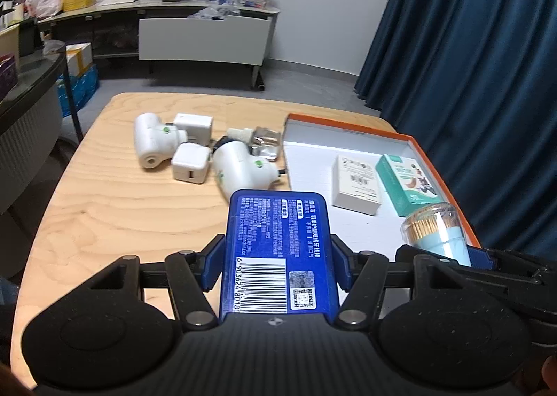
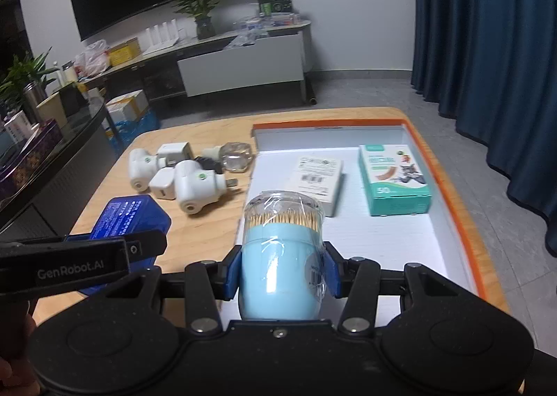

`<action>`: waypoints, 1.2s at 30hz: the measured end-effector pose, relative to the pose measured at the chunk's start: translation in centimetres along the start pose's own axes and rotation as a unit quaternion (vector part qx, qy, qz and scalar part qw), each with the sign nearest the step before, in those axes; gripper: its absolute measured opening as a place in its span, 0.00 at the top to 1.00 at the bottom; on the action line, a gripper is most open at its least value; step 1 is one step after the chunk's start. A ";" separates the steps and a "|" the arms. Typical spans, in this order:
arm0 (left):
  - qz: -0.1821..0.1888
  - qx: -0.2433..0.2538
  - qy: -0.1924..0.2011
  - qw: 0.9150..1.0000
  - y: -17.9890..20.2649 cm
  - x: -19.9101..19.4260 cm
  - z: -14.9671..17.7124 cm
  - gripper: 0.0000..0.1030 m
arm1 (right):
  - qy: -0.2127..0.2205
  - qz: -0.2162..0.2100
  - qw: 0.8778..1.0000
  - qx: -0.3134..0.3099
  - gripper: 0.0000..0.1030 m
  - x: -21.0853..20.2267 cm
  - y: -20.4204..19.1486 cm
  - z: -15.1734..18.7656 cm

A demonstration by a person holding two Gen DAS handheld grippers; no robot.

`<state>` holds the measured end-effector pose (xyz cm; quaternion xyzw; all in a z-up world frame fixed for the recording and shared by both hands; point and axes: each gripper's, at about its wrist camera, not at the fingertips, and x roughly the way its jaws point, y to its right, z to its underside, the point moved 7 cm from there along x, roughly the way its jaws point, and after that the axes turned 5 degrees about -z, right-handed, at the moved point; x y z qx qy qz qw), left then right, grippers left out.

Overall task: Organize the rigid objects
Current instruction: 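Carry the blue tin and light-blue canister over the open white box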

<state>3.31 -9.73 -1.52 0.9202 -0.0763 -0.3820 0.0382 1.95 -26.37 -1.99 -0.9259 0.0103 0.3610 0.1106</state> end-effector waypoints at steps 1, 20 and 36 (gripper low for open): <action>0.002 0.001 0.000 1.000 0.2 0.0 0.0 0.40 | 0.001 0.002 1.000 0.002 0.45 -0.1 0.3 0.0; 0.030 0.031 -0.001 0.999 4.5 0.5 -0.4 0.40 | 0.021 0.029 0.999 0.029 0.45 -1.6 4.0 -0.3; 0.035 0.040 -0.007 0.999 6.2 1.9 -0.7 0.40 | 0.029 0.042 0.998 0.031 0.44 -1.6 5.8 -1.3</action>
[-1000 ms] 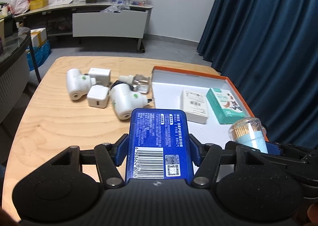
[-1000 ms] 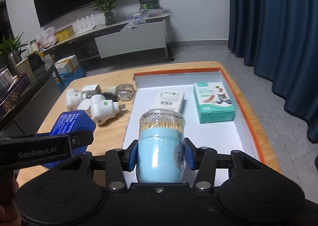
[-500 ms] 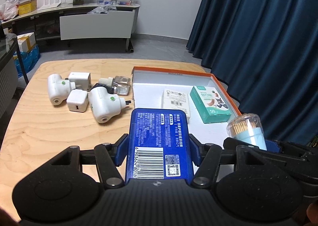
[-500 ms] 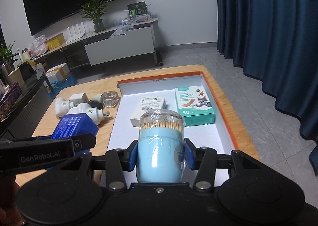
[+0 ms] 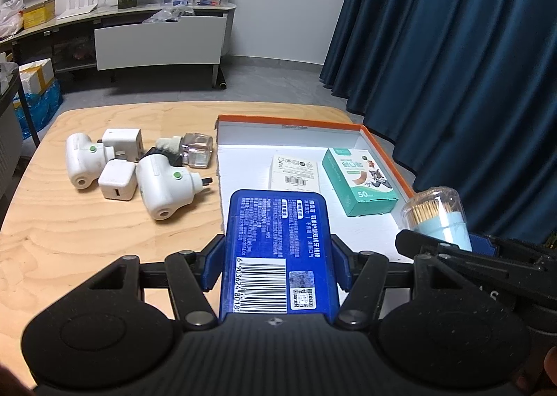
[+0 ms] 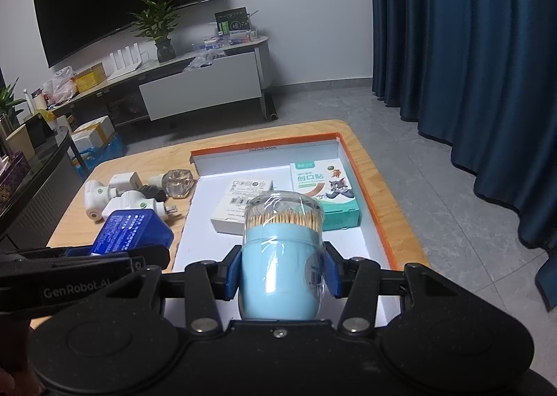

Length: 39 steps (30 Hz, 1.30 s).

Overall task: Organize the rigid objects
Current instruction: 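Carry the blue tin and light-blue canister over the open white box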

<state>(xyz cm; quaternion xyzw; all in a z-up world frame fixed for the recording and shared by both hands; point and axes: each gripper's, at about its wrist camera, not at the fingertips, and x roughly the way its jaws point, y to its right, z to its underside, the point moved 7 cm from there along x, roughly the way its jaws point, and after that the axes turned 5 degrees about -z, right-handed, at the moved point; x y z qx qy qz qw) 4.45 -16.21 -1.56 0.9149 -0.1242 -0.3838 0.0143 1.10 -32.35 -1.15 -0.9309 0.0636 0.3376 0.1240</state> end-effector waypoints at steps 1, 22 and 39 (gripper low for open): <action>0.001 0.002 0.000 1.000 0.2 0.1 -0.1 0.40 | 0.001 0.001 1.000 0.001 0.44 0.1 0.2 -0.1; 0.017 0.025 -0.012 0.999 3.3 2.4 -0.9 0.40 | -0.001 0.003 1.000 0.014 0.44 1.9 3.2 -2.3; 0.018 0.033 -0.029 0.999 4.2 4.3 -1.0 0.40 | -0.015 0.007 1.000 0.014 0.44 4.1 4.4 -2.9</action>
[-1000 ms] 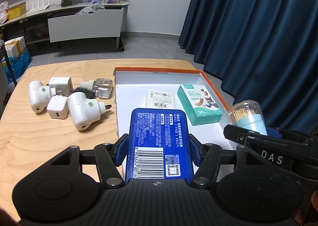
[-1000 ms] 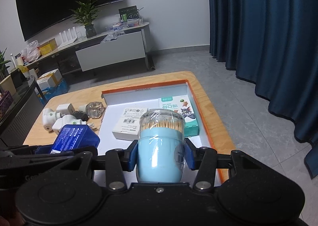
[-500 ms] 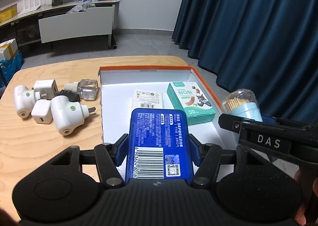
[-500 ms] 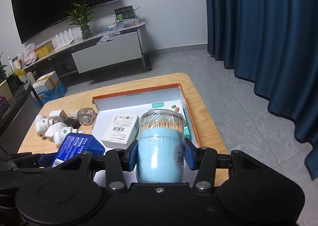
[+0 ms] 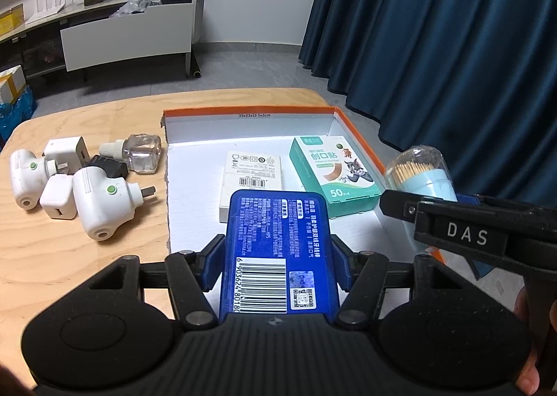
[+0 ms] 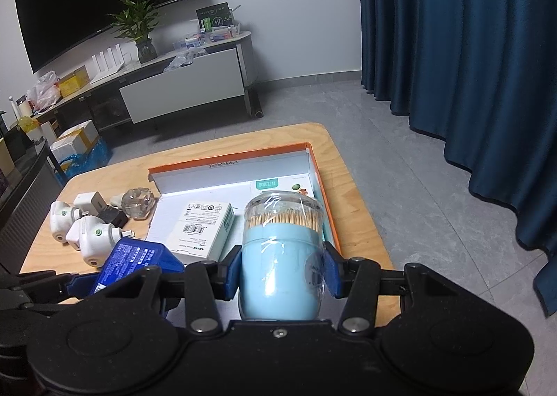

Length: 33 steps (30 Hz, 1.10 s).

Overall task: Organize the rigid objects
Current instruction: 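Carry the blue tin and light-blue canister over the open white box, then lower both objects into the box and open both tools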

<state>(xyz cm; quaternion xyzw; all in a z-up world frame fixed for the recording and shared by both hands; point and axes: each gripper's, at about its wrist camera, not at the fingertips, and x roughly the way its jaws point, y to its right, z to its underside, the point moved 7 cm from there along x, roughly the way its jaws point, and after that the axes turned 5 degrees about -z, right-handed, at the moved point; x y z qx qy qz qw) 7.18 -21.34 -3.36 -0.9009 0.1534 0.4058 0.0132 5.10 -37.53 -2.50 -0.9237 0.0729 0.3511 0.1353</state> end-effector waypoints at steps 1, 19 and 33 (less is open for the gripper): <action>0.000 0.000 -0.001 1.000 0.0 0.1 0.0 0.40 | -0.001 0.000 1.000 0.000 0.44 0.1 0.0 -0.1; 0.013 0.012 -0.018 1.000 1.2 2.3 -0.1 0.40 | -0.021 -0.015 1.000 -0.011 0.44 4.1 -0.1 -1.8; 0.058 0.027 -0.026 0.998 2.3 3.8 0.0 0.25 | -0.031 -0.037 0.999 -0.011 0.44 7.1 -0.8 -3.4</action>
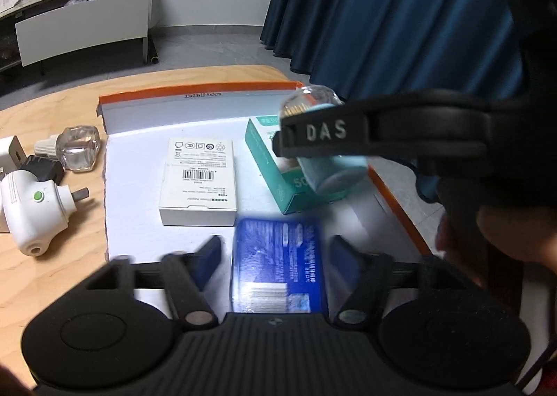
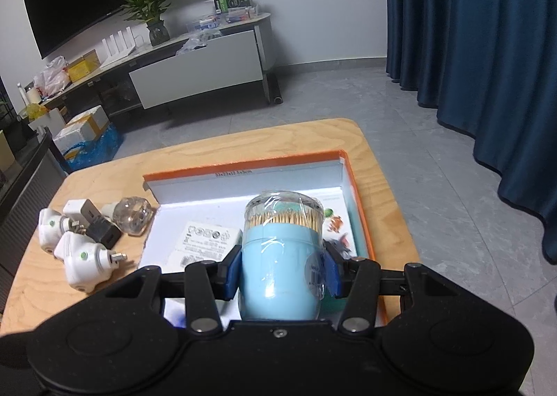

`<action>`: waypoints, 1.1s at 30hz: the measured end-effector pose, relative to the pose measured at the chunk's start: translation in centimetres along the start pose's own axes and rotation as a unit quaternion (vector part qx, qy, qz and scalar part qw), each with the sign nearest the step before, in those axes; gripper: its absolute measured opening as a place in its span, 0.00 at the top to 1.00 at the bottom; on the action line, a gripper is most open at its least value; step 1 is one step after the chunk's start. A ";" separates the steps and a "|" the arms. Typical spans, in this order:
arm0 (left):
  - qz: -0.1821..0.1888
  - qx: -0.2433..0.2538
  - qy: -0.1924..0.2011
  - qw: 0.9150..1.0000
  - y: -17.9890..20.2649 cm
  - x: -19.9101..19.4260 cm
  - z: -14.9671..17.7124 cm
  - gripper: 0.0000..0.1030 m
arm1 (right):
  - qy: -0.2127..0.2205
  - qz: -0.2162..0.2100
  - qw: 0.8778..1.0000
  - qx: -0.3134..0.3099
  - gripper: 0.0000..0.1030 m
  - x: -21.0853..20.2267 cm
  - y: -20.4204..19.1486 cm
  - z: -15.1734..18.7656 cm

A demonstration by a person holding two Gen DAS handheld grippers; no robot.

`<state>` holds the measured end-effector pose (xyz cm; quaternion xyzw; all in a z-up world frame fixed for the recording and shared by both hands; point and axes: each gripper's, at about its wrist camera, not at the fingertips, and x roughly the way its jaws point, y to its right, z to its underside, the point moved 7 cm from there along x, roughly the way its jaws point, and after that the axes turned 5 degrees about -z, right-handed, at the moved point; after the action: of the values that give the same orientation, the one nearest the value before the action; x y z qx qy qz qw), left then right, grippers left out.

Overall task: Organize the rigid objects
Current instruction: 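Lower both objects into the box and open both tools, then move both tools back toward the white plug-in heaters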

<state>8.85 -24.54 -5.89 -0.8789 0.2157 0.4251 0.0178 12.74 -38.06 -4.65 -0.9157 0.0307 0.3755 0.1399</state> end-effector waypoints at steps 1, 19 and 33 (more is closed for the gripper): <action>-0.005 -0.001 0.004 1.000 -0.2 -0.1 -0.1 0.25 | 0.001 -0.001 1.000 0.000 0.44 0.1 -0.1 -0.1; -0.090 -0.062 0.046 0.993 -6.7 -5.3 -1.1 0.23 | 0.045 -0.014 0.999 -0.008 0.30 0.4 -1.9 -3.3; -0.132 -0.111 0.056 0.983 -11.8 -8.6 0.3 0.21 | 0.034 -0.025 0.999 -0.027 0.30 -3.4 -5.0 0.8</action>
<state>8.59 -10.68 -1.43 -0.9186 0.0496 0.3904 -0.0360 10.54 -33.20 -1.63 -0.9319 0.0026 0.3411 0.1232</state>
